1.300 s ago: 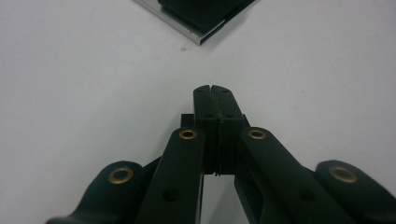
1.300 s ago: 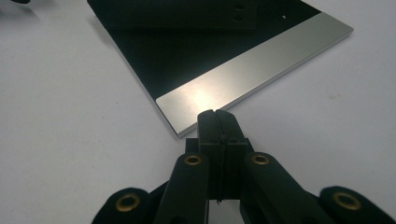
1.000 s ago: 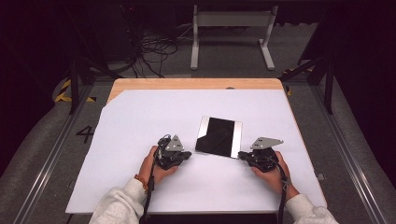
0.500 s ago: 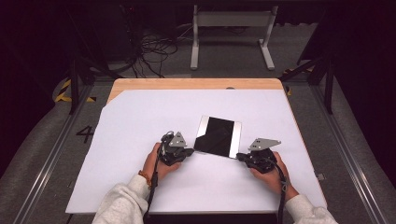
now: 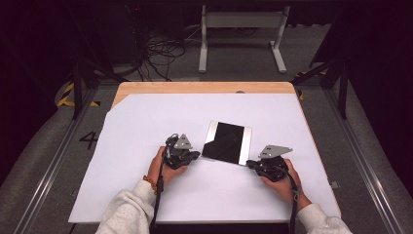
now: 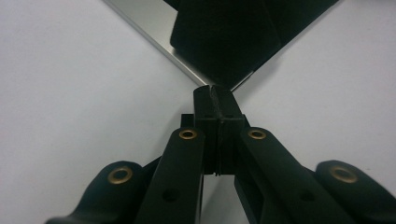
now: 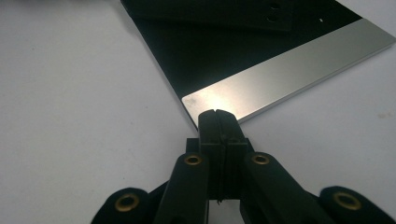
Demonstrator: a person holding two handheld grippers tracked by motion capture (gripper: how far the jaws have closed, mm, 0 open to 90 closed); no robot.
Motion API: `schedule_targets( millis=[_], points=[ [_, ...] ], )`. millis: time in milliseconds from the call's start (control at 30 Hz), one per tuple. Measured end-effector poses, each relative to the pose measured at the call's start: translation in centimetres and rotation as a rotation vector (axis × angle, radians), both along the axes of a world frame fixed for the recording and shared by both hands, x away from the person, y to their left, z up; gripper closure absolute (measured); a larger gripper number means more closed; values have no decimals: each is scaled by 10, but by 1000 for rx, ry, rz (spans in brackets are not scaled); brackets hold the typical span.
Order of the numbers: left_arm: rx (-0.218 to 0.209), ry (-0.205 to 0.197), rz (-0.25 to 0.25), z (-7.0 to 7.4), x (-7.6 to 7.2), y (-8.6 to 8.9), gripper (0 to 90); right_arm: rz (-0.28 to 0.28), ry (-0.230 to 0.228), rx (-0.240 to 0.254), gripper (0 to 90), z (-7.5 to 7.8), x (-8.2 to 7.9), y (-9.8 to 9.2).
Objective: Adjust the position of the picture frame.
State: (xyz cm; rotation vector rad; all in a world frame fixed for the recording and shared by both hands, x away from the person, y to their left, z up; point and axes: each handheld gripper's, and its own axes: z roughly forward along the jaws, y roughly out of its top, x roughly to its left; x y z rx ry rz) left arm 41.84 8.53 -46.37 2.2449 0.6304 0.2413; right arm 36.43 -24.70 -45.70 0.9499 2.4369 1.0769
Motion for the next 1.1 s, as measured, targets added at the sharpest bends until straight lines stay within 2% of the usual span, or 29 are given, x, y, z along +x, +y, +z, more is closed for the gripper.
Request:
schedule_targets(
  millis=[167,300,433,567,667,800,1100],
  points=[
    [0,-6,9,0,6,-4,898,34,-1,32,900,2,-3,1],
    [-12,11,-2,0,10,-8,898,65,0,27,900,2,-6,6],
    [-17,28,-5,0,10,-10,898,59,3,8,900,-1,-6,6],
    [-14,17,-15,0,10,-11,899,59,-4,1,900,-1,-6,6],
    [-24,31,-35,-1,9,-14,899,46,-3,1,900,-1,-5,3],
    [-4,22,-50,1,7,-17,899,27,-9,-6,900,0,-6,-2],
    [-19,41,-101,0,1,-27,899,-3,-16,-13,900,0,-5,-10]
  ],
)
